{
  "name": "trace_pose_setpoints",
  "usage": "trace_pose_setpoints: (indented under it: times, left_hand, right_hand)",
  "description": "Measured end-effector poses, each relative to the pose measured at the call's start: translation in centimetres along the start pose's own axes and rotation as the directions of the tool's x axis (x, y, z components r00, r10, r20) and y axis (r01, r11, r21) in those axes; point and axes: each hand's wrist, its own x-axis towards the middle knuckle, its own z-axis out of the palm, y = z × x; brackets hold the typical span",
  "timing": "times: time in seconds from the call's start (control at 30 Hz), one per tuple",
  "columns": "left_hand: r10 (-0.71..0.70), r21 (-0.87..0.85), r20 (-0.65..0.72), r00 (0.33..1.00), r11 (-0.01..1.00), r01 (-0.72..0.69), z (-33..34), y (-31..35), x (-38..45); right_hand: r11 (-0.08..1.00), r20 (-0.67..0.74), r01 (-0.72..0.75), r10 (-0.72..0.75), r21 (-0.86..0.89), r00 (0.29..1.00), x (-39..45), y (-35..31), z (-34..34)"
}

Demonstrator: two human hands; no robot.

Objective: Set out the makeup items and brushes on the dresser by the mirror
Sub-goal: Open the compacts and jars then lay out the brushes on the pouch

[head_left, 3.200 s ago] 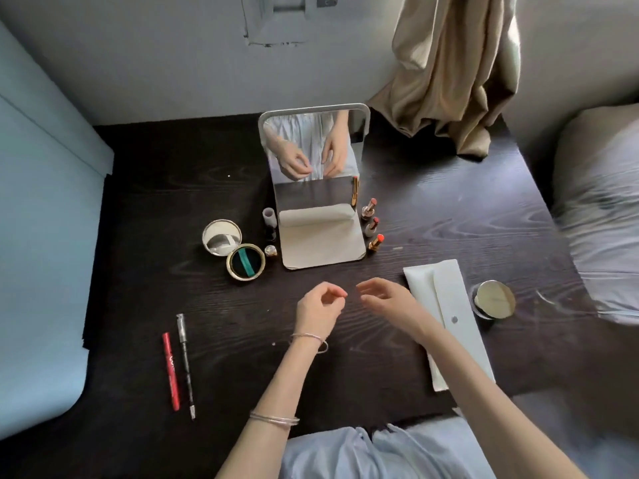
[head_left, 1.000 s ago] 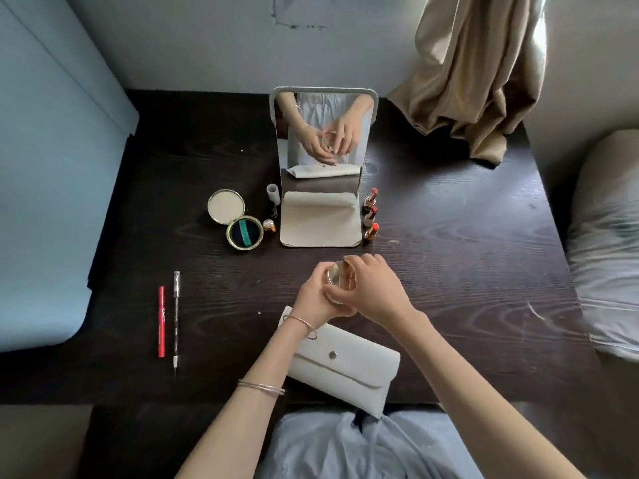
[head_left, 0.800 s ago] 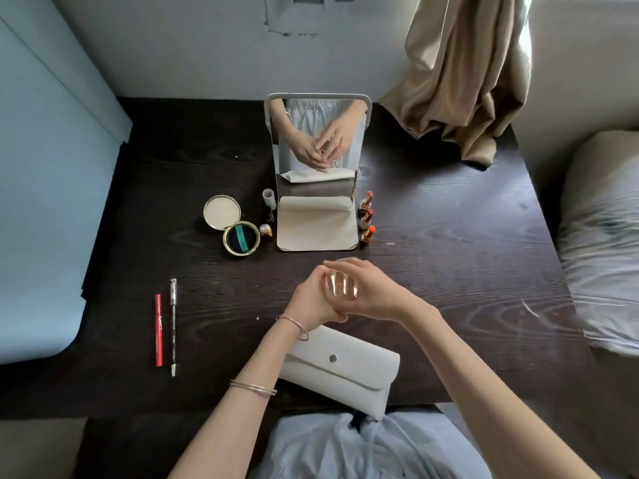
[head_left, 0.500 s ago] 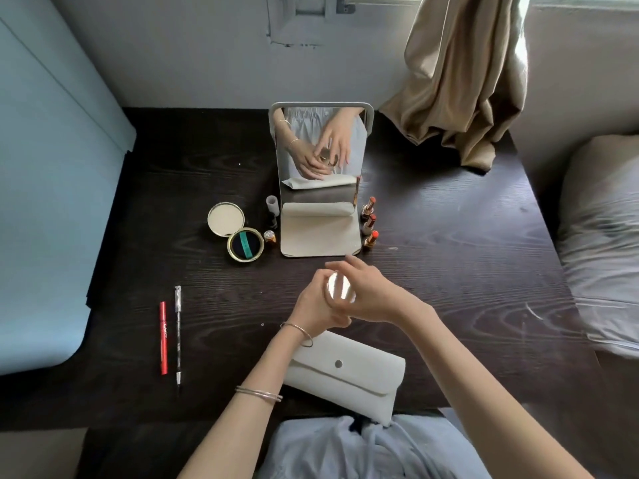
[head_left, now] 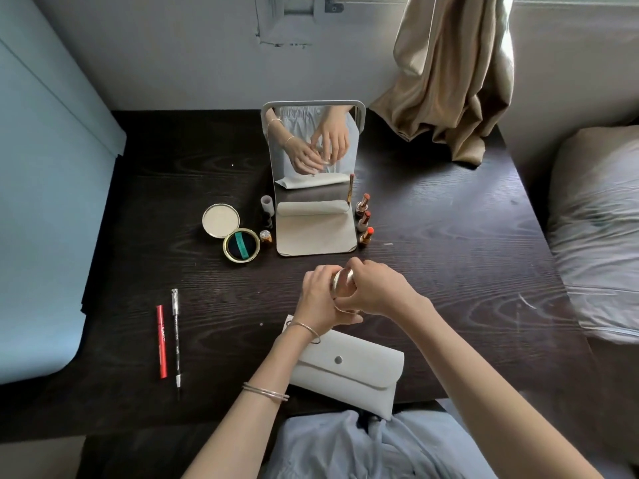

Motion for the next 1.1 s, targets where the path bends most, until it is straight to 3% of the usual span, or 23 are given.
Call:
trace_pose_setpoints:
  times: [0.13,0.2,0.4,0.53,0.73,0.87,1.1]
  left_hand:
    - [0.0,0.048,-0.035,0.999,0.999,0.002,1.3,0.3,1.0]
    - [-0.011,0.062,-0.06,0.998,0.998,0.015,2.0,0.5,1.6]
    - [-0.084,0.001,-0.22,0.972,0.996,0.086,5.0,2.4,3.8]
    - [-0.181,-0.056,-0.316,0.931,0.984,0.172,7.8,5.0,5.1]
    - [-0.403,-0.178,-0.47,0.785,0.915,0.363,12.1,7.4,7.4]
    - [-0.521,-0.253,-0.545,0.657,0.849,0.463,14.5,8.4,9.5]
    - [-0.656,-0.396,-0.56,0.506,0.749,0.532,16.5,10.3,12.4]
  right_hand:
    - [0.96,-0.002,0.28,-0.28,-0.028,0.96,-0.2,2.4,-0.3]
    - [0.942,-0.026,0.335,-0.334,0.015,0.942,-0.2,3.9,-0.8]
    - [0.936,-0.229,0.284,-0.235,0.21,0.945,0.8,10.6,-1.7]
    - [0.947,-0.245,0.279,-0.236,0.16,0.94,2.8,14.6,-2.5]
    - [0.929,-0.247,0.365,-0.338,0.07,0.908,7.3,19.5,-3.8]
    - [0.929,-0.183,0.339,-0.311,0.147,0.933,9.9,21.5,-4.5]
    - [0.858,-0.142,0.31,-0.276,0.408,0.951,13.0,23.0,-4.2]
